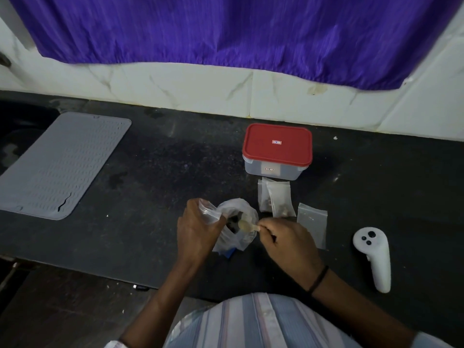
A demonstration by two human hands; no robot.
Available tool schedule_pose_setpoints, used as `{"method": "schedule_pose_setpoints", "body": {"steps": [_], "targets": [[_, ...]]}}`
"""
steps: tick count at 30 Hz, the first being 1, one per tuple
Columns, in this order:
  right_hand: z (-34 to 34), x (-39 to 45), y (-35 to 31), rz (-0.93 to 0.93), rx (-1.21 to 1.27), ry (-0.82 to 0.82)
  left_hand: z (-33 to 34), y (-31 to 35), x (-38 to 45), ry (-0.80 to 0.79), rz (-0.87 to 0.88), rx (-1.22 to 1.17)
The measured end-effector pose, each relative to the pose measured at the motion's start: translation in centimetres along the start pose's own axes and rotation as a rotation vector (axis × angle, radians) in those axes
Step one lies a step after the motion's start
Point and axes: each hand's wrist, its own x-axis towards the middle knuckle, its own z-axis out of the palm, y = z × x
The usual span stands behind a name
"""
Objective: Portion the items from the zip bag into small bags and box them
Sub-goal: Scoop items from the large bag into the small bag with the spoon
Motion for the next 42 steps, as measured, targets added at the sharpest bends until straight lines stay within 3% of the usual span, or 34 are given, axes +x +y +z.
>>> {"method": "schedule_pose_setpoints", "body": {"steps": [8, 14, 19, 23, 33, 38, 42], "targets": [[2.9, 1.3, -1.0, -0.045, -0.163, -0.038, 0.5, 1.1, 0.0, -0.215, -0.370, -0.228], [3.5, 1.3, -0.4, 0.111, 0.031, -0.175, 0.3, 1.5, 0.3, -0.243, -0.455, -0.495], [3.8, 1.1, 0.0, 0.359, 0.414, -0.206, 0.1, 1.1, 0.2, -0.268, -0.473, -0.579], [3.9, 0.6, 0.5, 0.548, 0.714, -0.141, 0.3, 1.0, 0.3, -0.256, -0.413, -0.514], [2.2, -0.2, 1.4, 0.590, 0.791, -0.009, -0.4, 0.6, 0.2, -0.196, -0.196, -0.351], [-0.8, -0.5, 0.4, 0.571, 0.863, 0.091, -0.8, 0.3, -0.1, -0.001, 0.136, -0.169], [-4.1, -0.2, -1.7, 0.470, 0.942, 0.128, -0.6, 0.3, -0.4, -0.002, 0.329, -0.059]]}}
